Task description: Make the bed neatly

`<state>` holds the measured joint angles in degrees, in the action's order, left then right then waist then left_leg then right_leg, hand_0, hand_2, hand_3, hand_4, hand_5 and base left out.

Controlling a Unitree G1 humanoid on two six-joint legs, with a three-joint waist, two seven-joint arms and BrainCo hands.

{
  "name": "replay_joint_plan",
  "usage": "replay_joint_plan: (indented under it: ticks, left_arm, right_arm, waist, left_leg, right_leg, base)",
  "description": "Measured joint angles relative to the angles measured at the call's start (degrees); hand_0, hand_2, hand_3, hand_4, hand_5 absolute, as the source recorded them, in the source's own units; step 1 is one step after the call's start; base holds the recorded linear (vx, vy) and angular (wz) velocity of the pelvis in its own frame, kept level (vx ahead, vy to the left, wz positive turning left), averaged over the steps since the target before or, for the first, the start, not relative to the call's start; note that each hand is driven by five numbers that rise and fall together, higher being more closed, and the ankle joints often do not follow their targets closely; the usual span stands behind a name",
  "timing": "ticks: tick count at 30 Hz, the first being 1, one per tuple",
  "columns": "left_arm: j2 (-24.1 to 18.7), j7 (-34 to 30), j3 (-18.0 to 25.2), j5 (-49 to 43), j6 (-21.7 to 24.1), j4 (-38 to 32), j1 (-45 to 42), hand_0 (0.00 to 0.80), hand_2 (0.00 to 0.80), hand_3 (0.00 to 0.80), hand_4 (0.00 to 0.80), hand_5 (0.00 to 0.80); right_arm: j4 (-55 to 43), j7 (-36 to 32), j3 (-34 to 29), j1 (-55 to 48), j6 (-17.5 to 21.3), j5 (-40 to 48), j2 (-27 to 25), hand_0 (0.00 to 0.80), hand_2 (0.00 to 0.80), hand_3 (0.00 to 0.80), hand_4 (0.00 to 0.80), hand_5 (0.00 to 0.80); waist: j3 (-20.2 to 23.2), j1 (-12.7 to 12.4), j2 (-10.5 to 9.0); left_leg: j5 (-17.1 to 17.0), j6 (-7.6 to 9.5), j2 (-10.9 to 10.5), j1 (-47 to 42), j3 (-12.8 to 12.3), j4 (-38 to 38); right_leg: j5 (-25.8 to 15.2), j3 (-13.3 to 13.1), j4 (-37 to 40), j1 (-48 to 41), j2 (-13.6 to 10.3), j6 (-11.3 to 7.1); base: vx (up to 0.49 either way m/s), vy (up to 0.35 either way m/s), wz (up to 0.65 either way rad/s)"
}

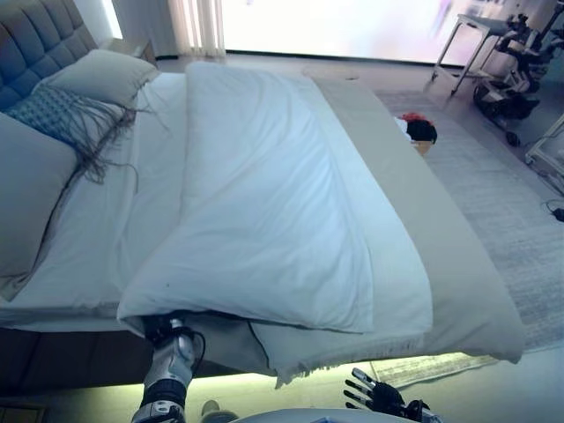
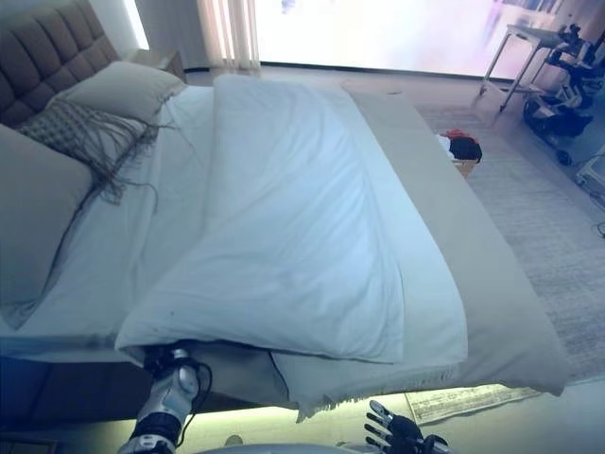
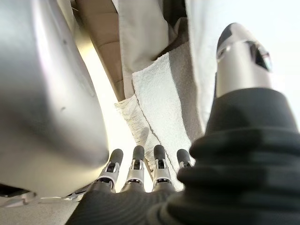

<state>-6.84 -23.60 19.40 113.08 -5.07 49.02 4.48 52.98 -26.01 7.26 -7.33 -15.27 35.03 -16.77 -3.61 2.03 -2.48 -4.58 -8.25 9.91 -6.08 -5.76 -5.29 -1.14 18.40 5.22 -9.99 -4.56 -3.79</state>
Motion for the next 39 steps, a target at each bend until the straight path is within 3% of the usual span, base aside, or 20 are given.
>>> replay_joint_plan:
  ticks: [8,11,12,14,16,18,19,20,22,23,25,26,27,28,29,30,31,32,34,39]
  left_arm:
    - [-3.4,0.8,2.1,-11.2,-7.5,2.2,-3.6,0.0,0.0,0.0,0.0,0.0]
    - [-5.4,0.8,2.1,-13.5,-9.9,2.5,-4.1,0.0,0.0,0.0,0.0,0.0]
    - [-5.9,0.7,2.3,-13.6,-10.9,3.2,-4.4,0.0,0.0,0.0,0.0,0.0]
    - [-7.1,0.0,3.7,-15.5,-12.8,6.9,-4.2,0.0,0.0,0.0,0.0,0.0]
    - [-7.6,-1.0,4.4,-15.6,-14.2,10.3,-3.3,0.0,0.0,0.0,0.0,0.0]
    - [-7.6,-2.9,4.6,-16.0,-16.3,10.9,-3.7,0.0,0.0,0.0,0.0,0.0]
    - [-7.2,-4.2,4.5,-17.4,-17.5,11.1,-4.0,0.0,0.0,0.0,0.0,0.0]
    - [-6.8,-5.0,4.2,-18.6,-18.9,11.5,-4.0,0.0,0.0,0.0,0.0,0.0]
    - [-6.6,-6.0,4.0,-22.3,-23.0,13.0,-1.7,0.0,0.0,0.0,0.0,0.0]
    - [-7.0,-6.0,4.1,-23.4,-24.0,13.0,-2.0,0.0,0.0,0.0,0.0,0.0]
    - [-7.1,-6.0,3.9,-24.4,-25.5,13.3,-2.1,0.0,0.0,0.0,0.0,0.0]
    - [-7.1,-5.9,3.9,-24.7,-26.2,13.4,-2.1,0.0,0.0,0.0,0.0,0.0]
    - [-7.1,-5.9,3.5,-24.6,-26.7,13.4,-1.7,0.0,0.0,0.0,0.0,0.0]
    - [-7.1,-5.8,2.4,-24.2,-26.7,13.1,-1.3,0.0,0.0,0.0,0.0,0.0]
    - [-7.1,-5.8,0.9,-23.1,-26.0,12.9,-1.3,0.0,0.0,0.0,0.0,0.0]
    - [-7.1,-5.7,0.9,-22.2,-25.6,13.0,-1.3,0.0,0.0,0.0,0.0,0.0]
    - [-7.1,-5.2,0.8,-21.9,-24.9,12.9,-1.0,0.0,0.0,0.0,0.0,0.0]
    - [-6.0,-4.5,0.7,-21.3,-23.4,13.1,-0.8,0.0,0.0,0.0,0.0,0.0]
    - [-4.2,-2.6,0.5,-19.2,-21.8,12.6,-0.1,0.0,0.0,0.0,0.0,0.0]
    - [-2.6,2.6,0.6,-10.4,-13.6,12.6,1.2,0.0,0.0,0.0,0.0,0.0]
  right_arm:
    - [0.0,0.2,-1.2,1.7,2.6,0.8,-1.3,0.0,0.0,0.0,0.0,0.0]
    - [0.6,0.4,-2.2,2.6,2.6,2.9,-2.7,0.0,0.0,0.0,0.0,0.0]
    - [1.0,0.7,-2.4,3.7,2.6,4.3,-3.7,0.0,0.0,0.0,0.0,0.0]
    - [1.3,1.5,-5.2,4.9,2.7,6.8,-4.7,0.0,0.0,0.0,0.0,0.0]
    - [1.3,1.9,-9.6,5.5,3.2,9.6,-4.7,0.0,0.0,0.0,0.0,0.0]
    - [2.3,2.4,-13.5,4.8,3.2,11.3,-5.2,0.0,0.0,0.0,0.0,0.0]
    - [4.1,2.4,-15.2,4.1,3.3,11.5,-6.8,0.0,0.0,0.0,0.0,0.0]
    - [6.2,2.3,-16.7,3.3,3.7,11.8,-8.9,0.0,0.0,0.0,0.0,0.0]
    - [12.7,1.8,-20.7,0.0,4.4,11.7,-12.2,0.0,0.0,0.0,0.0,0.0]
    - [14.7,2.0,-22.1,-1.0,4.8,11.5,-11.5,0.0,0.0,0.0,0.0,0.0]
    - [15.4,1.7,-23.2,-2.6,5.2,10.7,-8.6,0.0,0.0,0.0,0.0,0.0]
    - [15.5,1.4,-23.1,-2.7,5.3,10.6,-6.4,0.0,0.0,0.0,0.0,0.0]
    - [15.0,0.8,-21.8,-2.6,5.3,10.7,-3.7,0.0,0.0,0.0,0.0,0.0]
    - [13.7,0.3,-18.6,-2.1,5.3,10.9,-2.0,0.0,0.0,0.0,0.0,0.0]
    - [10.8,0.6,-15.1,-1.2,5.5,11.4,-0.4,0.0,0.0,0.0,0.0,0.0]
    - [10.2,1.5,-13.6,-0.3,6.1,11.8,0.2,0.0,0.0,0.0,0.0,0.0]
    - [10.1,1.5,-12.2,0.5,6.3,13.1,0.3,0.0,0.0,0.0,0.0,0.0]
    - [10.2,1.9,-11.4,1.8,6.5,13.8,-0.2,0.0,0.0,0.0,0.0,0.0]
    - [8.5,3.1,-11.3,4.3,6.5,14.1,-1.1,0.0,0.0,0.0,0.0,0.0]
    - [5.9,2.9,-11.1,7.4,6.5,14.8,-3.6,0.0,0.0,0.0,0.0,0.0]
  waist:
    - [1.4,-1.6,0.83]
    - [1.9,-3.1,1.52]
    - [2.1,-3.1,2.11]
    - [2.0,-3.0,2.36]
    - [1.6,-2.8,1.01]
    - [-0.2,-2.0,1.39]
    - [-0.5,-0.4,3.13]
    - [-0.4,1.0,5.04]
    - [-0.6,2.6,7.6]
    - [-1.0,2.3,5.26]
    - [-1.9,2.1,3.56]
    - [-2.1,2.1,3.99]
    - [-2.3,2.0,4.18]
    - [-2.4,1.6,4.22]
    - [-2.4,1.2,4.51]
    - [-2.3,1.1,3.96]
    - [-2.3,1.1,2.25]
    - [-2.7,1.7,1.91]
    - [-3.4,0.3,3.02]
    - [-3.9,0.0,3.85]
  left_leg:
    - [-0.3,-0.38,0.6,0.3,0.8,0.0]
    - [-0.3,-0.74,0.9,1.9,7.9,0.3]
    - [-0.3,-0.77,1.4,2.7,8.9,0.4]
    - [-1.1,-2.03,0.1,5.2,8.8,2.7]
    - [0.3,-3.01,-1.5,9.4,7.0,10.1]
    - [2.2,-4.42,2.6,9.5,3.4,19.5]
    - [1.5,-3.66,5.2,9.0,2.1,20.2]
    - [1.4,-4.25,6.1,8.6,1.0,19.4]
    - [5.9,-4.02,5.3,9.1,-3.3,13.2]
    - [6.3,-2.43,2.6,8.8,-4.4,12.2]
    - [5.4,-0.07,-1.1,9.7,-4.2,12.2]
    - [5.4,0.2,-1.0,9.9,-3.3,11.8]
    - [4.5,1.34,-0.6,9.9,-2.1,10.8]
    - [3.7,2.46,-0.2,9.9,-0.5,9.5]
    - [2.6,1.28,0.8,9.8,1.4,8.6]
    - [1.4,0.86,1.2,9.8,2.8,7.2]
    - [0.2,0.7,-0.3,9.6,3.1,5.9]
    - [-0.2,0.8,-1.1,10.7,4.1,6.0]
    - [-0.6,0.8,-0.4,10.9,2.9,5.8]
    - [-1.2,-0.12,2.0,11.4,1.1,6.3]
  right_leg:
    - [0.2,1.2,0.1,0.1,0.6,0.27]
    - [-0.1,1.2,0.1,1.4,1.1,0.53]
    - [-0.4,1.2,0.1,2.1,0.9,0.48]
    - [-1.6,1.6,-0.1,4.1,-1.2,0.21]
    - [-3.3,3.7,-0.8,6.2,-5.3,-0.18]
    - [-3.5,4.9,-2.8,6.1,-7.8,-0.99]
    - [-3.0,5.1,-3.8,5.7,-8.2,-2.23]
    - [-2.9,5.6,-4.6,5.5,-8.4,-3.41]
    - [-3.7,6.4,-4.6,5.5,-10.2,-6.09]
    - [-3.9,6.3,-4.1,5.8,-12.8,-6.82]
    - [-5.6,6.0,-6.1,6.0,-16.4,-5.81]
    - [-6.7,5.8,-9.2,7.2,-16.6,-4.56]
    - [-7.0,4.9,-14.6,8.8,-16.4,-4.14]
    - [-6.4,2.0,-21.7,12.3,-16.3,-3.45]
    - [0.0,-0.5,-25.9,15.1,-13.4,-4.14]
    - [3.5,-0.6,-22.7,14.6,-10.5,-2.88]
    - [4.0,0.7,-17.0,12.9,-8.3,-2.01]
    - [3.5,-1.2,-11.1,10.1,-6.2,-2.64]
    - [2.2,-0.7,-8.2,9.0,-5.0,-3.24]
    - [1.8,1.0,-5.0,7.1,-1.9,-1.78]
  base:
    - [-0.122,-0.048,0.02]
    - [-0.311,0.151,0.0]
    - [-0.379,0.354,-0.15]
    - [-0.387,0.409,-0.28]
    - [-0.321,0.462,-0.46]
    - [-0.24,0.485,-0.44]
    - [-0.101,0.403,-0.06]
    - [-0.032,0.321,0.39]
    - [-0.081,0.356,0.64]
    - [-0.228,0.452,0.46]
    - [-0.258,0.384,0.38]
    - [-0.245,0.22,0.59]
    - [-0.249,0.066,0.65]
    - [-0.138,-0.108,0.61]
    - [-0.086,-0.134,0.54]
    - [-0.051,-0.06,0.58]
    - [-0.077,-0.016,0.82]
    - [-0.122,0.009,0.91]
    - [-0.149,0.044,0.42]
    - [-0.172,0.028,0.05]
